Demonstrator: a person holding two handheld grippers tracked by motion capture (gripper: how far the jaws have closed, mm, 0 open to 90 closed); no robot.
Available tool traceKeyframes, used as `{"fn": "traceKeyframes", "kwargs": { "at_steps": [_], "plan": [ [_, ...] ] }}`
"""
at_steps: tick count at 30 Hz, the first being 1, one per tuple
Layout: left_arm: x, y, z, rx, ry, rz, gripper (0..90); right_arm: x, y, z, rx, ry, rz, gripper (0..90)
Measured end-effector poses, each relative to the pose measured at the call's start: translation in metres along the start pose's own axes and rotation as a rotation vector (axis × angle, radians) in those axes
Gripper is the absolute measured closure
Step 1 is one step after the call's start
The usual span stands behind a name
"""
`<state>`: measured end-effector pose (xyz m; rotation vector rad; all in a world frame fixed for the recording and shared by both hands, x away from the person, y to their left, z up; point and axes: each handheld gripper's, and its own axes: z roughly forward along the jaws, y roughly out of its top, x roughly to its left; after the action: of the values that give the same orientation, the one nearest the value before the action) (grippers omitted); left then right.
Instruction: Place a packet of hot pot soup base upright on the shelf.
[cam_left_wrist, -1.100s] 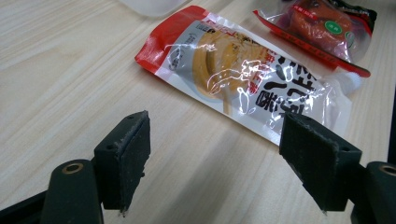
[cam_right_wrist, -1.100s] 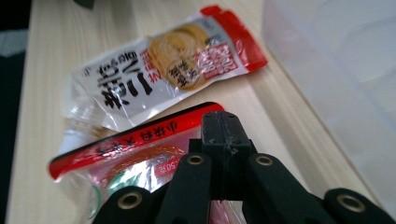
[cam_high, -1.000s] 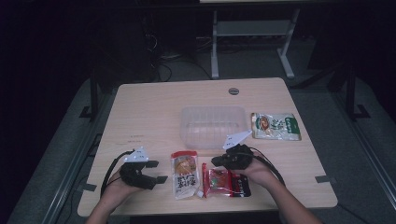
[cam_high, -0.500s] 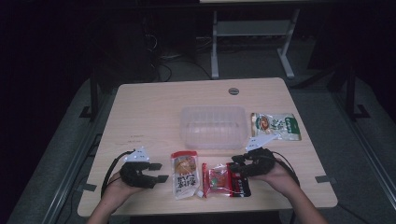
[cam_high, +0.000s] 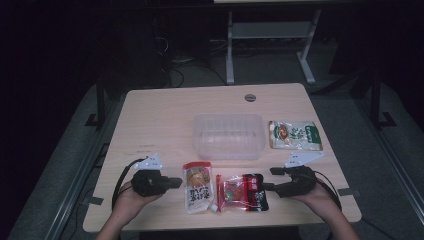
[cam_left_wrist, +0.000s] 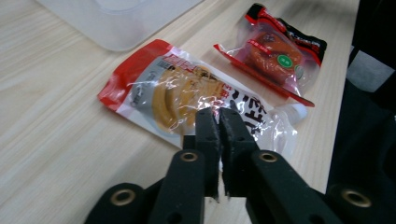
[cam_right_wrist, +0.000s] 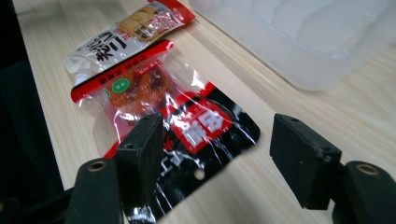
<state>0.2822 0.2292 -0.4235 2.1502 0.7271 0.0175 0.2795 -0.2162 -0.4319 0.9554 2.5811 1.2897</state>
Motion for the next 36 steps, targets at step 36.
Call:
{"fn": "traceKeyframes", "kwargs": {
  "at_steps": [36],
  "plan": [
    [-0.036,0.063,0.076,0.118,-0.148,0.231,89.8,-0.013,-0.016,-0.015,-0.035,-0.049,0.056,21.8]
  ]
}}
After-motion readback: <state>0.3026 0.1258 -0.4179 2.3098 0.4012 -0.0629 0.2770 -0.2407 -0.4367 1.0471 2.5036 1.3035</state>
